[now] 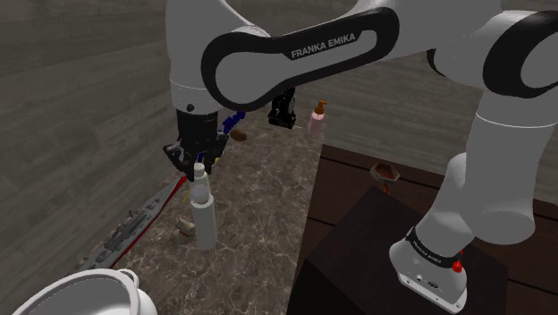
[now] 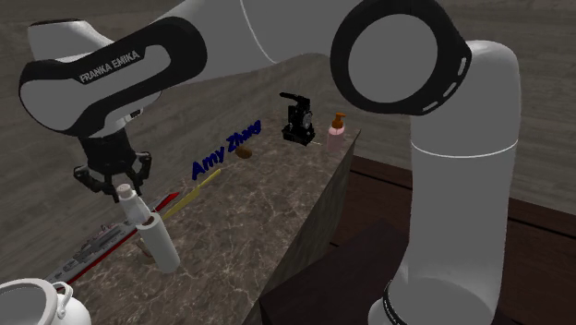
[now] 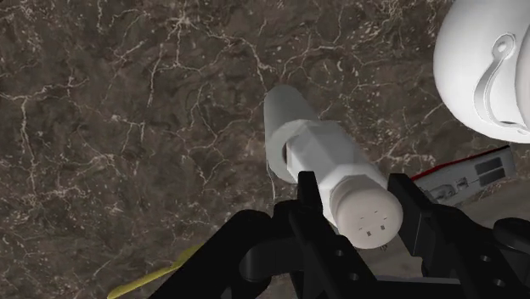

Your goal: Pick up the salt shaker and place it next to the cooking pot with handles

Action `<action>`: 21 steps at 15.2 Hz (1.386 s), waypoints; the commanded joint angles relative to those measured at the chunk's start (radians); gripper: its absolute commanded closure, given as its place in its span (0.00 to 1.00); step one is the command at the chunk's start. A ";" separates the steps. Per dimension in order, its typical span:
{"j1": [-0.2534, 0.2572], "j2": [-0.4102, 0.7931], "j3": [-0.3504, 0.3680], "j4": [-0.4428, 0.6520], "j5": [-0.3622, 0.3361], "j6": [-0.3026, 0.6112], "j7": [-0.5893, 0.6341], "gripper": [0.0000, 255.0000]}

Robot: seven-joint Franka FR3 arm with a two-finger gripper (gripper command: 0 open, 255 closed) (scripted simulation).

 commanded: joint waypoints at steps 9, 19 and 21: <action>0.131 0.153 0.020 0.181 -0.070 -0.034 0.153 1.00; 0.131 0.189 0.011 0.099 -0.085 0.082 0.161 1.00; 0.132 0.198 0.009 0.086 -0.089 0.105 0.163 1.00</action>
